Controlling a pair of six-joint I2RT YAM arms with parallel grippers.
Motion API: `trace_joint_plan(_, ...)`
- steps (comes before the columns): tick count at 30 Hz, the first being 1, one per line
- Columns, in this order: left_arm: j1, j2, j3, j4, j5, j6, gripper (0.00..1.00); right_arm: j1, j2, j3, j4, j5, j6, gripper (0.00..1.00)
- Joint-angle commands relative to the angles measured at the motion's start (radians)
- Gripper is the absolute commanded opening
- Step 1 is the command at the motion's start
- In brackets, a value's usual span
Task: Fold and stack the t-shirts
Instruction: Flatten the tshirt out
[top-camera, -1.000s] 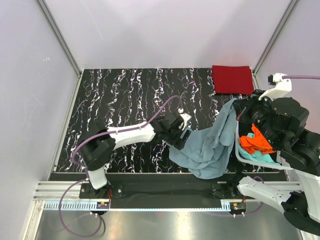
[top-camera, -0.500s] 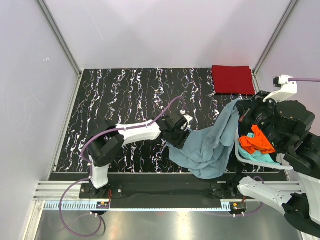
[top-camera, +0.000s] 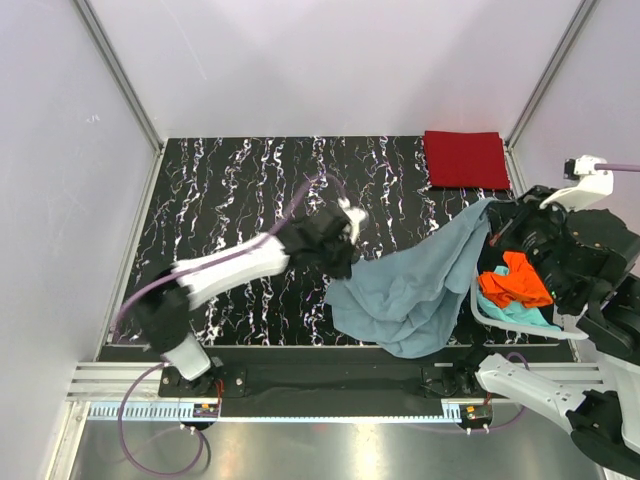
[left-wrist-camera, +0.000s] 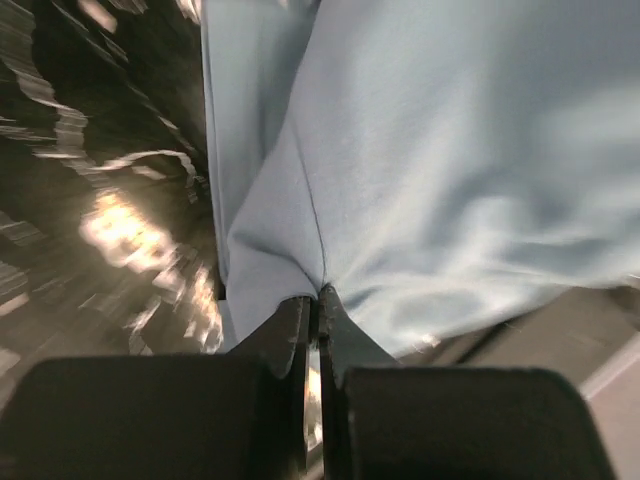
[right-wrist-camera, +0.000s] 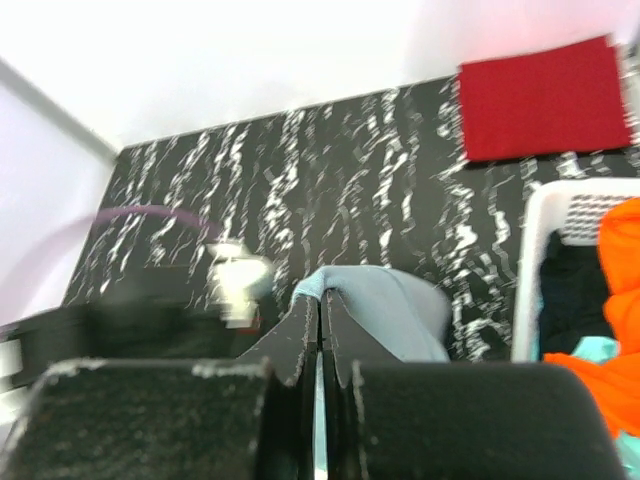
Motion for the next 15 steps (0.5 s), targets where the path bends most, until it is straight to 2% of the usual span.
trace_joint_plan(1,0.014,-0.323,0.066,-0.024,0.007,0.022,0.0,0.002,0.0,0.068,0.031,0.137,-0.044,0.0)
trace_joint_plan(4,0.026,-0.455,0.154,-0.035,0.135,-0.015,0.0,0.0,0.008,0.142,0.055,0.217,-0.089,0.0)
trace_joint_plan(7,0.026,-0.506,0.276,-0.067,0.243,-0.076,0.0,0.002,0.005,0.208,0.104,0.275,-0.147,0.0)
trace_joint_plan(15,0.026,-0.58,0.536,-0.081,0.352,-0.156,0.0,0.002,-0.038,0.322,0.301,0.302,-0.351,0.0)
